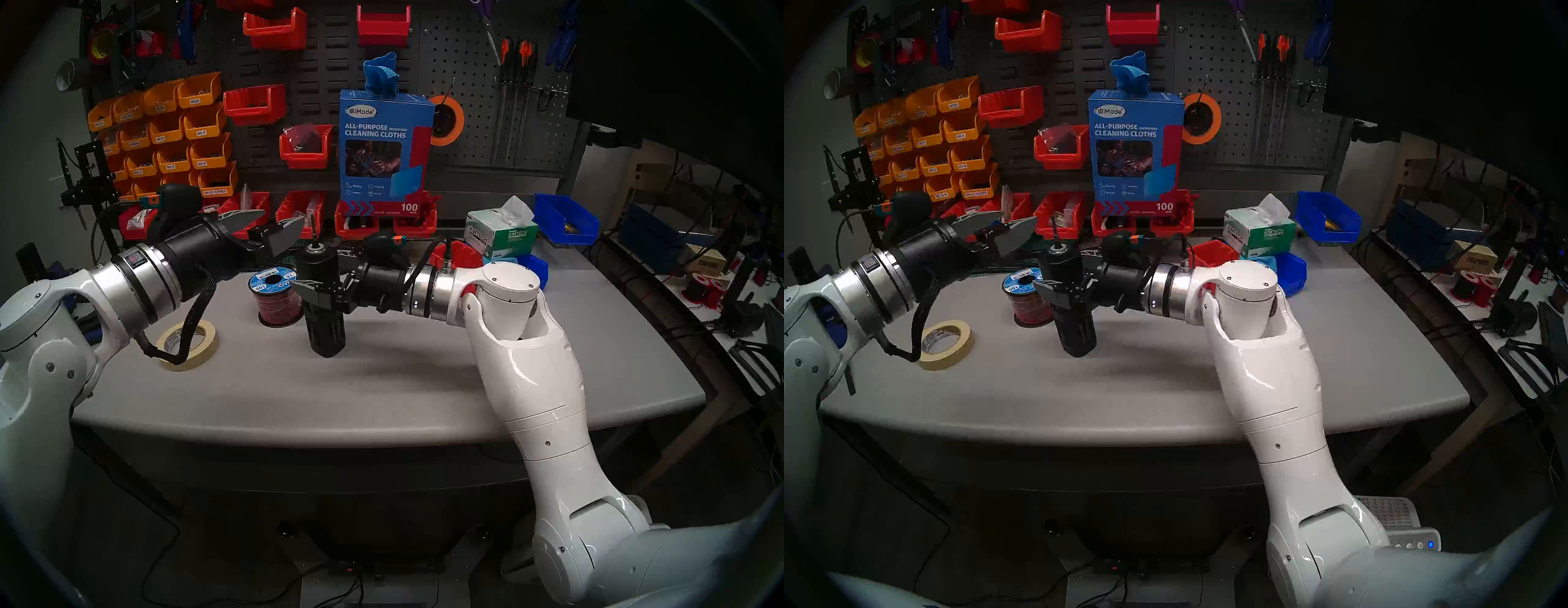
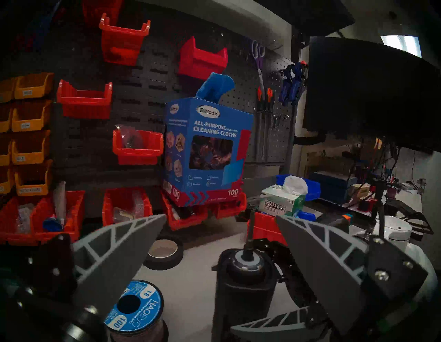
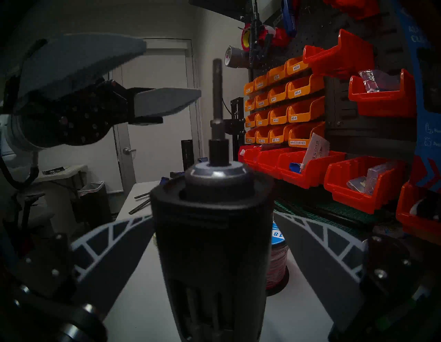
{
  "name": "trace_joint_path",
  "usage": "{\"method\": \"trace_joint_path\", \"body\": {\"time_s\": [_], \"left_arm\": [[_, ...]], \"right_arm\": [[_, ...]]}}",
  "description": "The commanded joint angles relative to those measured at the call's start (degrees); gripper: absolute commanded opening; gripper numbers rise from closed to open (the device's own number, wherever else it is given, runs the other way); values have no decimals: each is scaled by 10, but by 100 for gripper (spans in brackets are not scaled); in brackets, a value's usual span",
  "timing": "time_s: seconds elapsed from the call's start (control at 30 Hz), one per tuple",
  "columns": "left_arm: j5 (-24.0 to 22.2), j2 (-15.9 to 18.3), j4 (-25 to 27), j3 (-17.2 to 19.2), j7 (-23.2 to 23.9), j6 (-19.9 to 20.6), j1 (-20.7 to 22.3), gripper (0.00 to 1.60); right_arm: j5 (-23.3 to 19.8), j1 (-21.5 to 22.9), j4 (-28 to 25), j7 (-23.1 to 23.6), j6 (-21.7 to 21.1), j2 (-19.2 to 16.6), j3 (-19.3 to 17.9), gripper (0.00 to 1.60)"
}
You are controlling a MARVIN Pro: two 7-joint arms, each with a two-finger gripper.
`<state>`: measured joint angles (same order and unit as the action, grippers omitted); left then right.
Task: Pick a screwdriver bit and insert it into the screwdriver
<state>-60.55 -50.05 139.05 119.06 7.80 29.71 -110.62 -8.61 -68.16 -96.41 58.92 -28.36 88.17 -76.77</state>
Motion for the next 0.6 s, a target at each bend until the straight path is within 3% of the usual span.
{"method": "trace_joint_path", "body": {"time_s": [0.0,0.2,0.57], "left_arm": [[21,-59,9,41,15,-49,-47,160],[35,-88,9,50,47,-73,-90,160],[62,-116,9,52,83,-108,-126,160]], "right_arm": [[-1,8,-31,-1,4,0,-6,160],[-5,1,-45,2,1,0,-10,160],[-10,-2,-70,3,4,5,-20,160]]}}
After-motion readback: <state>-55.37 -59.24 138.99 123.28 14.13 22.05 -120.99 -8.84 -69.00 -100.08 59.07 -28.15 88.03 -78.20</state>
